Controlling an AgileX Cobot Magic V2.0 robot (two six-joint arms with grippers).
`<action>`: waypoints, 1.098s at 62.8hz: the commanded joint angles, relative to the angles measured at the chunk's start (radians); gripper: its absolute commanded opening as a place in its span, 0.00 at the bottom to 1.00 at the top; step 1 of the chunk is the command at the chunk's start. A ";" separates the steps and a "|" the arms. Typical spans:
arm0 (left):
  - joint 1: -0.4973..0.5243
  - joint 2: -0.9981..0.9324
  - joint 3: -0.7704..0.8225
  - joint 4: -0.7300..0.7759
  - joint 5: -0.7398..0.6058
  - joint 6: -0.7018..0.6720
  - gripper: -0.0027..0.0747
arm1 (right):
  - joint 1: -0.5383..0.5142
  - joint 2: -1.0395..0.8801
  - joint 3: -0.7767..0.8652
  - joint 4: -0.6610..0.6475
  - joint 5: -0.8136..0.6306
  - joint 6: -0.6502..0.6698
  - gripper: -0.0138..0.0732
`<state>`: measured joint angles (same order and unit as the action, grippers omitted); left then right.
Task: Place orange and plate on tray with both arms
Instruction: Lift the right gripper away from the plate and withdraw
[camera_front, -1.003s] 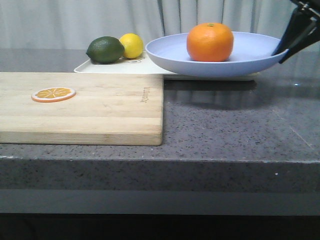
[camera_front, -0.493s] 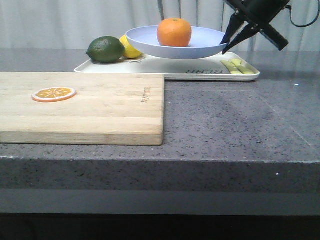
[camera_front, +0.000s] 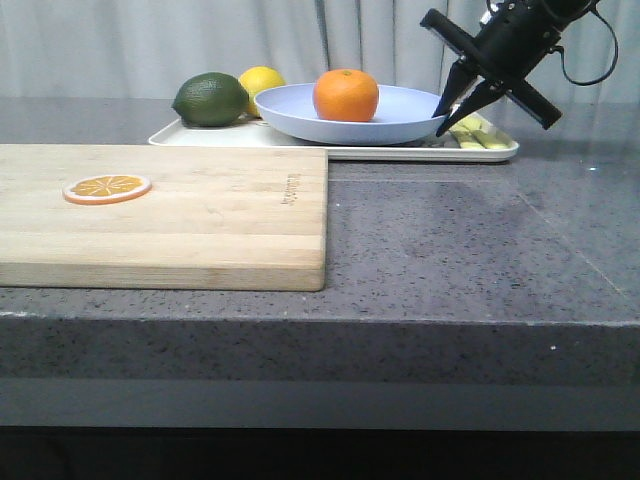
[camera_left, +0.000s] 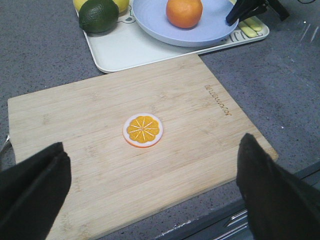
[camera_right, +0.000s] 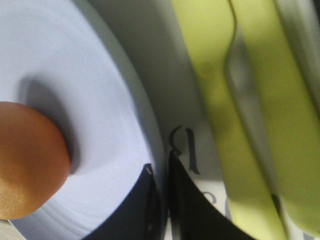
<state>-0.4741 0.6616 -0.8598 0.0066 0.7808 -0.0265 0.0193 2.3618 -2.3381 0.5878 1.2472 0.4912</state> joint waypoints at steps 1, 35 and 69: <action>0.004 -0.001 -0.023 -0.007 -0.074 -0.001 0.88 | -0.002 -0.078 -0.040 0.061 -0.036 -0.003 0.02; 0.004 -0.001 -0.023 -0.007 -0.074 -0.001 0.88 | -0.001 -0.068 -0.040 0.059 -0.014 -0.032 0.07; 0.004 -0.001 -0.023 -0.007 -0.074 -0.001 0.88 | -0.001 -0.106 -0.072 0.019 0.000 -0.155 0.56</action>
<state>-0.4741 0.6616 -0.8598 0.0066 0.7808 -0.0265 0.0193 2.3636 -2.3627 0.5939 1.2430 0.3936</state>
